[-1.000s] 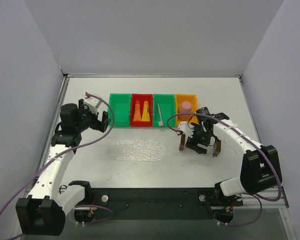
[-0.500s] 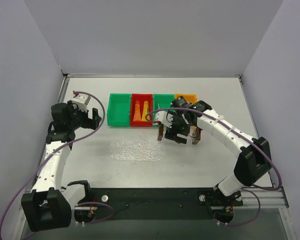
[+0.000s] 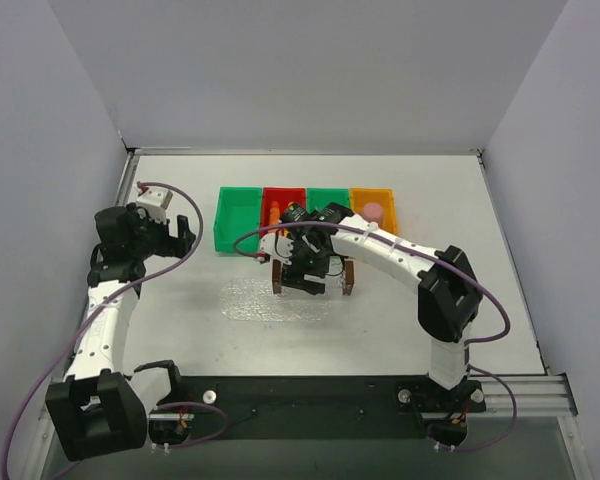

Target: Prepare toiletry sets of a toothbrush and toothpaste on the tray

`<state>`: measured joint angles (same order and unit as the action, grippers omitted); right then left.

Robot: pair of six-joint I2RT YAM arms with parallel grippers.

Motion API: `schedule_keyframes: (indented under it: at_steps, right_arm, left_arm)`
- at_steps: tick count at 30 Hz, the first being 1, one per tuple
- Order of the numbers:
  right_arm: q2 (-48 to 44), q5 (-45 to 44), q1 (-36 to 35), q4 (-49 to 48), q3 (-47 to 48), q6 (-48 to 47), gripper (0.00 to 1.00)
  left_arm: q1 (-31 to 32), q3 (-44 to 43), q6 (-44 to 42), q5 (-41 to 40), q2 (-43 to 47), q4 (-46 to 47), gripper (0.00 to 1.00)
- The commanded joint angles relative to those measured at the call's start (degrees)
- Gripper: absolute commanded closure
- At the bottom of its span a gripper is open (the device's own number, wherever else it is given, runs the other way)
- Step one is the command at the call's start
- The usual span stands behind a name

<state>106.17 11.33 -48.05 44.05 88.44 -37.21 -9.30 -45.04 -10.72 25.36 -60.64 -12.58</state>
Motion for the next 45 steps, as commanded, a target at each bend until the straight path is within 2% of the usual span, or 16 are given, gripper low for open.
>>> schedule_keyframes:
  at_steps: [1, 10, 17, 45]
  right_arm:
    - [2.3, 0.6, -2.0, 2.3, 4.5, 4.9, 0.68]
    - [6.9, 1.5, -5.9, 1.3, 8.4, 7.8, 0.68]
    - [10.2, 0.7, -8.0, 1.0, 9.8, 8.4, 0.68]
    - [10.3, -3.8, -8.8, -3.5, 4.5, 9.1, 0.68]
  left_arm:
    - [-2.7, -2.6, 0.5, 0.6, -0.9, 2.6, 0.03]
    - [-8.7, -4.1, 0.4, 4.3, -2.7, 3.3, 0.03]
    - [-10.1, -4.2, 0.3, 5.2, -2.8, 3.4, 0.03]
    - [-10.5, -3.3, -0.4, 6.4, -1.9, 3.2, 0.03]
